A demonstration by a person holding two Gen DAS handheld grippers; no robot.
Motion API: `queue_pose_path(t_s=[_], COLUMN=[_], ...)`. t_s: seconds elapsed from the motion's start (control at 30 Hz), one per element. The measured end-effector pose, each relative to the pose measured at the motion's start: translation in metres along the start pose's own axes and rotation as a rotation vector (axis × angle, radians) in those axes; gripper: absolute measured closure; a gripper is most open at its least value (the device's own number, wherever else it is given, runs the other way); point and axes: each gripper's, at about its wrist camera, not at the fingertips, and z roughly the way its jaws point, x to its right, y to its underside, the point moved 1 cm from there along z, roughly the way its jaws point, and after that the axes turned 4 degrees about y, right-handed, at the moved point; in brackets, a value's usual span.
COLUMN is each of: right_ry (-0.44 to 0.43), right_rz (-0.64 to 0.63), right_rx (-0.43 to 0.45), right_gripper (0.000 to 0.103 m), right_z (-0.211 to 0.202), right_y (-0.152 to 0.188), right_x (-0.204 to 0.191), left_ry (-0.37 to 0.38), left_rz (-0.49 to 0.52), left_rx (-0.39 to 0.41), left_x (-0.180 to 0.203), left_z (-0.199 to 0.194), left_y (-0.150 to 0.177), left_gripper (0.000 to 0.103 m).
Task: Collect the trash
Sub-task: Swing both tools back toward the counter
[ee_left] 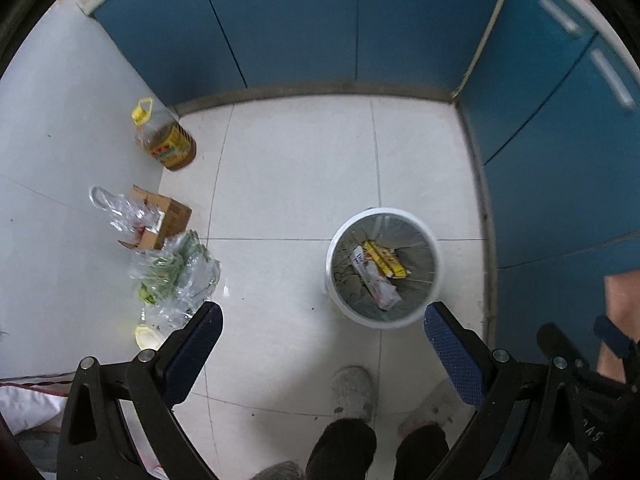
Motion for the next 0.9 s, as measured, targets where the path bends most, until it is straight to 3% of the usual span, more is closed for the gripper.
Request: queue_pose_path(t_s=[0.27,0.5,0.73,0.9], right_ry=[-0.005,-0.027,-0.064,-0.192], right_rz=[0.003,0.009,0.014,0.065], right_rx=[0.105,0.172,0.217,0.242], right_gripper=[0.000,0.000,0.000,0.000], right_z=[-0.168,-0.273,-0.326,-0.339], right_y=[0.008,0.023,0.030,0.028], right_x=[0.015,0.031,0.044,0.067], left_ry=[0.066,0.102,0.097,0.064], left_rz=[0.024,0.045,0.030,0.026], left_rx=[0.054,0.125,0.173,0.216], left_x=[0.005,0.009,0.014,0.037], left_z=[-0.136,-0.224,-0.275,-0.296], left_y=[0.022,0.026,0.034,0.030], left_gripper=[0.000,0.000,0.000,0.000])
